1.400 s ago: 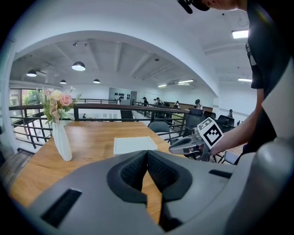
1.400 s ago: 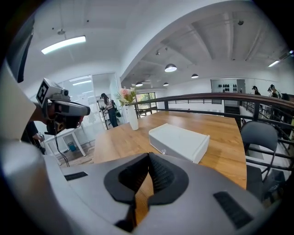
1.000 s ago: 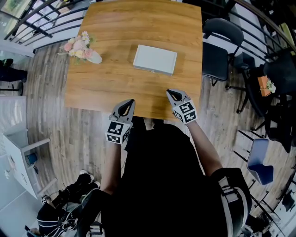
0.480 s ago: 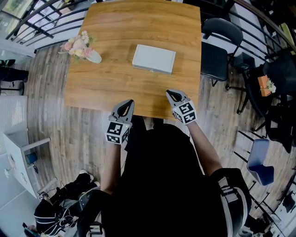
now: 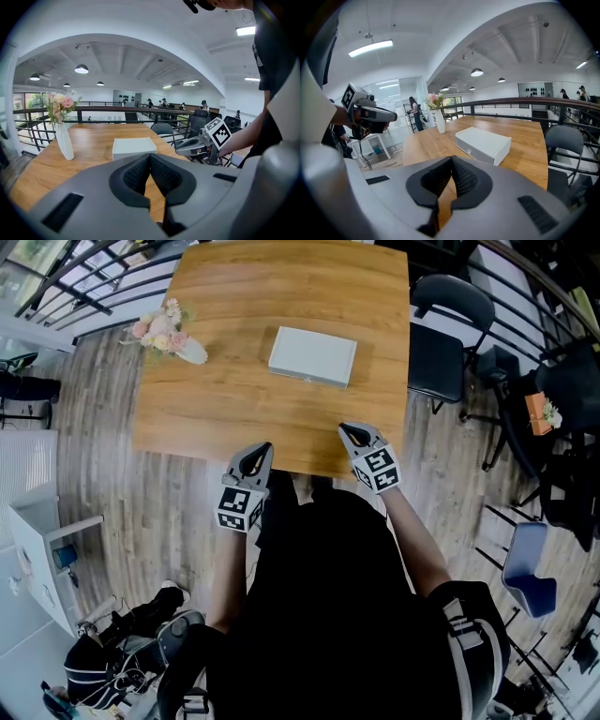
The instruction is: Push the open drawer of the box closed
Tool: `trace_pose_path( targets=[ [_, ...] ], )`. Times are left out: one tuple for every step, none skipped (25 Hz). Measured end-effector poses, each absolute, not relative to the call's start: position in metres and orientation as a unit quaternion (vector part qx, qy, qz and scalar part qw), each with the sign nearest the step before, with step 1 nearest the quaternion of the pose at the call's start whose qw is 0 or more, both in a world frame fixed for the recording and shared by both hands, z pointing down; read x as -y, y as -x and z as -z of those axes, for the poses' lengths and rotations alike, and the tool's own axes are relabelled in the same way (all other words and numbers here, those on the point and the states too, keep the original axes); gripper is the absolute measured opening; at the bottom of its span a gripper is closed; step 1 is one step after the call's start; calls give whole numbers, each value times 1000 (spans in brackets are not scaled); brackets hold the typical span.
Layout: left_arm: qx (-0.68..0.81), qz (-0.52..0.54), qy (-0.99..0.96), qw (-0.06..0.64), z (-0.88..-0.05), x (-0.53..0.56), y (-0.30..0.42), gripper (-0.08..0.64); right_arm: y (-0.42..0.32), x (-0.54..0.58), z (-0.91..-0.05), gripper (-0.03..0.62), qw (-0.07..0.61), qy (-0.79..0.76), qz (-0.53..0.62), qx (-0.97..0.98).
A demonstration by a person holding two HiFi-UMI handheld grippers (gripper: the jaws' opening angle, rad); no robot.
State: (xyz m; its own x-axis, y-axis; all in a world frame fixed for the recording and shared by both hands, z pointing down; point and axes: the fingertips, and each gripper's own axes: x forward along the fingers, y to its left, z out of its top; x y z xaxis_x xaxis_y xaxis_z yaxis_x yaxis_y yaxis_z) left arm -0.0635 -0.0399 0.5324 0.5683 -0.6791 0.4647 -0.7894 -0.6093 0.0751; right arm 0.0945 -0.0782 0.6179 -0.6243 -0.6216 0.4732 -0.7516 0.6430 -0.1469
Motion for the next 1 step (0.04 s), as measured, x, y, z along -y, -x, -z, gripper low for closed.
trace_pose_path(
  targets=[
    [420,-199,-874,139,-533,39,63,21,-95,78,-618,15,194,-387,-168,886]
  ],
)
